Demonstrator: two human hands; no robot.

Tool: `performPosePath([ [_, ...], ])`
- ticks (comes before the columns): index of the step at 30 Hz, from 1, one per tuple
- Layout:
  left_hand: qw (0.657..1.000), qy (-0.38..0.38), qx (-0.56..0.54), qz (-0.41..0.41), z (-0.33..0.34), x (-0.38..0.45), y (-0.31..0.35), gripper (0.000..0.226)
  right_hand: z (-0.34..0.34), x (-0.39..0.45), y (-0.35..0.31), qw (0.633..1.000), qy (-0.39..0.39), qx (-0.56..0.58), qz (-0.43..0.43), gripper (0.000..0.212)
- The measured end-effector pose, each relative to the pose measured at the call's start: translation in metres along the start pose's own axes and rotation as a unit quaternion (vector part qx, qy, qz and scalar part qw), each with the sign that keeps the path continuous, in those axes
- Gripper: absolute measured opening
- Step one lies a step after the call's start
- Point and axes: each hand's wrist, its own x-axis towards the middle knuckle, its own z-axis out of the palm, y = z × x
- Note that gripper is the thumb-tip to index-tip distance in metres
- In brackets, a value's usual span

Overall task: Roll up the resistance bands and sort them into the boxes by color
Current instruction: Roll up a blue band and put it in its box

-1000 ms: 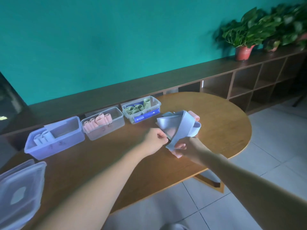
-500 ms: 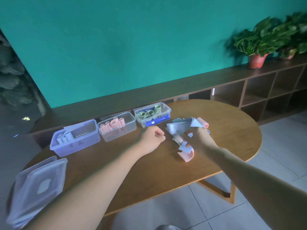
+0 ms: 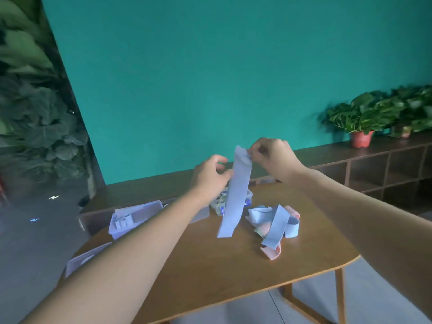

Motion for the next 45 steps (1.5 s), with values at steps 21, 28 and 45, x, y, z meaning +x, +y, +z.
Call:
performPosePath([
  [21,0.992,-0.067,-0.053,-0.096,-0.090,-0.019,-0.064,0.006,0.076,-0.020,-0.078,0.970,-0.229,0.080,0.006,0.018],
  [28,0.983,-0.102,-0.048,-0.148,-0.060,0.037,-0.123,0.005,0.146,0.022,-0.029,0.953,-0.237,0.160,0.096,0.014],
  [45,0.990,-0.079,-0.028,-0.112,-0.009,0.021,-0.199,0.007,0.229,0.023,0.026,0.933,-0.211,0.199,0.212,0.026],
])
